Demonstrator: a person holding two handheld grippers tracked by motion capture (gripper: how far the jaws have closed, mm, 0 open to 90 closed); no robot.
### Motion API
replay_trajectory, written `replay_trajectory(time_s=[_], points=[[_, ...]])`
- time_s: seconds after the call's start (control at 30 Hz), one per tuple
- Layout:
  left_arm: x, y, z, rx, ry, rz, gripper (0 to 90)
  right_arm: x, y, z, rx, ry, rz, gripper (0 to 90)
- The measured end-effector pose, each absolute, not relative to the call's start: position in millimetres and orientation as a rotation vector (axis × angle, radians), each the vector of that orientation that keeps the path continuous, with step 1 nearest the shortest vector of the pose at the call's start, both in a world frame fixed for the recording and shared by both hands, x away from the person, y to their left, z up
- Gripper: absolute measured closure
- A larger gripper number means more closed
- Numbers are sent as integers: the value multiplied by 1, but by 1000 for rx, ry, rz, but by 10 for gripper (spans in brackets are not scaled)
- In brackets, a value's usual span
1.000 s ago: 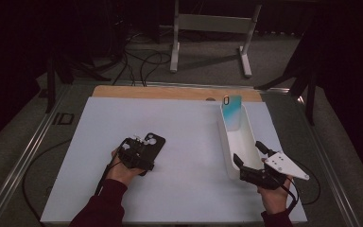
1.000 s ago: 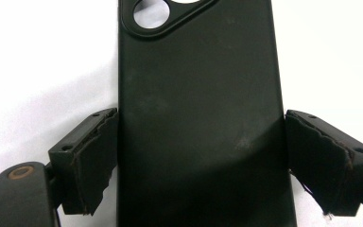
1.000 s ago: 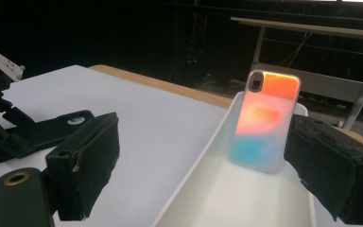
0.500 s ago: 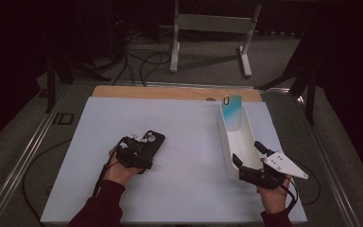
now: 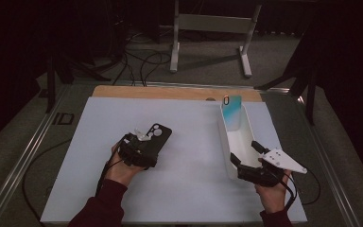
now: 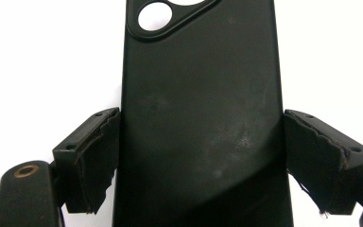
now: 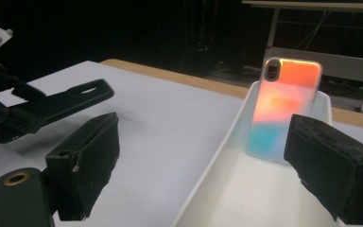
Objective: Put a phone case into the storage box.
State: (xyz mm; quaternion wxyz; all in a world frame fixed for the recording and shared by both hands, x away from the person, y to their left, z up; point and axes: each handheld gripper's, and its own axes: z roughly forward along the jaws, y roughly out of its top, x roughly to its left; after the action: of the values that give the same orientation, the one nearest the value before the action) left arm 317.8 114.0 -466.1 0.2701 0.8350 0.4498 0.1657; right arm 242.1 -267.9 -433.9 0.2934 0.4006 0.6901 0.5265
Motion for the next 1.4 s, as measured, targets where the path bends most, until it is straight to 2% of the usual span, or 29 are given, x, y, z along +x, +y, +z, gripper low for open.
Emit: replay_trajectory(time_s=[0.27, 0.67, 1.4], points=[[314, 103, -451, 2236, 1129, 468, 161, 245, -268, -430, 1105, 1888, 1425, 127], [304, 81, -429, 2227, 985, 496, 161, 254, -255, -424, 1123, 1950, 1404, 98], [291, 54, -416, 2208, 738, 528, 160, 267, -231, -418, 1126, 2045, 1472, 96]])
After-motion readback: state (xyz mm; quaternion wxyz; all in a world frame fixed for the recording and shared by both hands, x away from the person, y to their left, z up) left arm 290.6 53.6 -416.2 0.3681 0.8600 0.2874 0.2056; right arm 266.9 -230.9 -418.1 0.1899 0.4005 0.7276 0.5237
